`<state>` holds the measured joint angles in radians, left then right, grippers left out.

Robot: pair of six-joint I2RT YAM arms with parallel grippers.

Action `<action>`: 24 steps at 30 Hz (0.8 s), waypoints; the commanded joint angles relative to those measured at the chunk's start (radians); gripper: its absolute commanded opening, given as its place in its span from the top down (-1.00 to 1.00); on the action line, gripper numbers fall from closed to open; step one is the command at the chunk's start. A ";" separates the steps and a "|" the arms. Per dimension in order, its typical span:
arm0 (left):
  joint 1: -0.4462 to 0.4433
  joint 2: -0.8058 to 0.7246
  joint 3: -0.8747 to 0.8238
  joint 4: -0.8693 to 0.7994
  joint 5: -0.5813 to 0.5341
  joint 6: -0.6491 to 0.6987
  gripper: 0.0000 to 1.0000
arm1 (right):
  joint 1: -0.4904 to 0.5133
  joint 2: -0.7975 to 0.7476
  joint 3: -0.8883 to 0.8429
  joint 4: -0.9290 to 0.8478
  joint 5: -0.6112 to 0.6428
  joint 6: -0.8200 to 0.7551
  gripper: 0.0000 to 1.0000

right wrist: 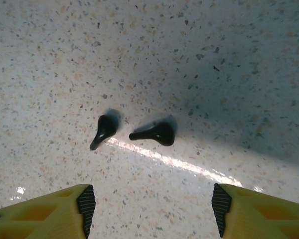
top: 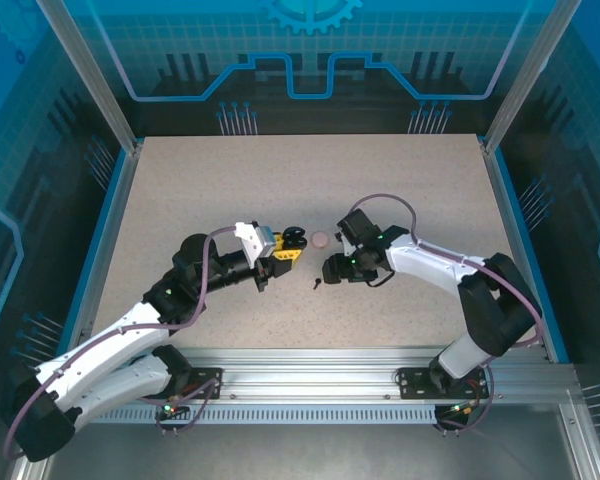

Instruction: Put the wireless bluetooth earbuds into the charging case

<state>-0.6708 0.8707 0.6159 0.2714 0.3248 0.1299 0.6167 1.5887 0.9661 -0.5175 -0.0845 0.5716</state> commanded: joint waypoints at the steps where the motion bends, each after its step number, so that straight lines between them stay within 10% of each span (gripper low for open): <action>1: -0.007 -0.003 0.004 0.001 -0.021 -0.016 0.99 | 0.026 0.050 0.027 0.033 0.018 0.036 -0.29; 24: -0.007 -0.023 0.012 -0.033 -0.041 -0.009 0.97 | 0.054 0.191 0.117 0.038 0.020 0.031 -0.16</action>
<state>-0.6708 0.8692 0.6159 0.2401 0.3016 0.1299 0.6567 1.7676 1.0523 -0.4778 -0.0772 0.6029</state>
